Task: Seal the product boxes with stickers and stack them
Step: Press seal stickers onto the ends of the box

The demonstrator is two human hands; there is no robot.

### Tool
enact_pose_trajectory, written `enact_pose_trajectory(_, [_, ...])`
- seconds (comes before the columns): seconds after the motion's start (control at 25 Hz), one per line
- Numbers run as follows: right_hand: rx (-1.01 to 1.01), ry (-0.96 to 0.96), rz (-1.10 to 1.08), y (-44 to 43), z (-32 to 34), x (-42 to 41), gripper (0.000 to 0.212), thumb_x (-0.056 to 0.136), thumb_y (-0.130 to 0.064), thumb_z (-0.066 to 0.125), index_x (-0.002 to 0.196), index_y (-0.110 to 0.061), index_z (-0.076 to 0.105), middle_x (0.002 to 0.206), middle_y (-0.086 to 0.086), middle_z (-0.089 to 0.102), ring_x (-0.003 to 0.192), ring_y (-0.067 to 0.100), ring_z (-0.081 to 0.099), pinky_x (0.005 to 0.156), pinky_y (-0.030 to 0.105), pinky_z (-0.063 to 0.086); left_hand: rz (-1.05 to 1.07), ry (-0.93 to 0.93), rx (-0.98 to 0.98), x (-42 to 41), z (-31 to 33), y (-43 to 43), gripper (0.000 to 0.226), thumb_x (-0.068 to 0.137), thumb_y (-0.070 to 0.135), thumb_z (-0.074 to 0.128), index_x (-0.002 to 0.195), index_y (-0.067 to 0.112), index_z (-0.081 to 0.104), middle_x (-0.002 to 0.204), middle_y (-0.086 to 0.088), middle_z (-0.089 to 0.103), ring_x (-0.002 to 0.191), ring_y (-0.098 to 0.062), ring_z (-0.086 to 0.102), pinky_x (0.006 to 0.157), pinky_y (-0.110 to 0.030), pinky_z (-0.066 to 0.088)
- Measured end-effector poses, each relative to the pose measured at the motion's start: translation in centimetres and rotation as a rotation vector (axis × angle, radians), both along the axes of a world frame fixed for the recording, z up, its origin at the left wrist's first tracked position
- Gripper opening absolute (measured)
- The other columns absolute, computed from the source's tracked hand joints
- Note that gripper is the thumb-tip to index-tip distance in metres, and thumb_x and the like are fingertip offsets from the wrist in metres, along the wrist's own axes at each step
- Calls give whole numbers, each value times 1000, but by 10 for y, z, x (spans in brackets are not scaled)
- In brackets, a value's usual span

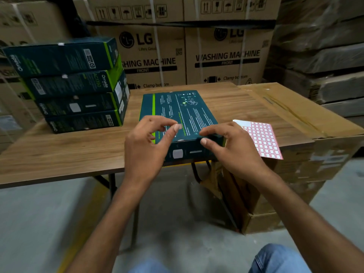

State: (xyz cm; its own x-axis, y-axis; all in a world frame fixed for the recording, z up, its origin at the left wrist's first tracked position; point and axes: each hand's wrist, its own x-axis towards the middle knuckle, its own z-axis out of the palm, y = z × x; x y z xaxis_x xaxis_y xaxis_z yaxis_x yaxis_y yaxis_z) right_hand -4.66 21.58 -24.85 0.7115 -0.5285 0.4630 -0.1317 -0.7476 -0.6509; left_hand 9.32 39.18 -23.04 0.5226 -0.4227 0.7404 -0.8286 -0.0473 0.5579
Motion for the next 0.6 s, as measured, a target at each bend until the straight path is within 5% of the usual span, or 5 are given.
enact_pose_trajectory(0.12, [-254, 32, -22, 4, -2, 0, 29, 96, -43, 70, 124, -38, 72, 121, -20, 70, 116, 7, 52, 97, 42, 43, -19, -165, 57, 6, -16, -2, 10, 97, 23, 77, 103, 15, 78, 104, 6, 75, 98, -8, 70, 81, -36, 57])
enact_pose_trajectory(0.28, [-326, 25, 18, 5, -10, 16, 39, 94, -53, 67, 130, -38, 70, 135, -19, 67, 129, 5, 52, 100, 30, 31, -37, -152, 52, 14, -30, -7, 12, 99, 24, 74, 105, 15, 77, 102, 7, 75, 94, -9, 70, 78, -41, 57])
enact_pose_trajectory(0.6, [-214, -267, 20, -7, -34, 37, 24, 87, -31, 82, 111, -34, 81, 116, -21, 75, 105, 4, 64, 95, 48, 49, -46, -269, 7, 29, -38, -16, 13, 97, 23, 78, 104, 12, 81, 103, 4, 78, 93, -8, 73, 77, -34, 59])
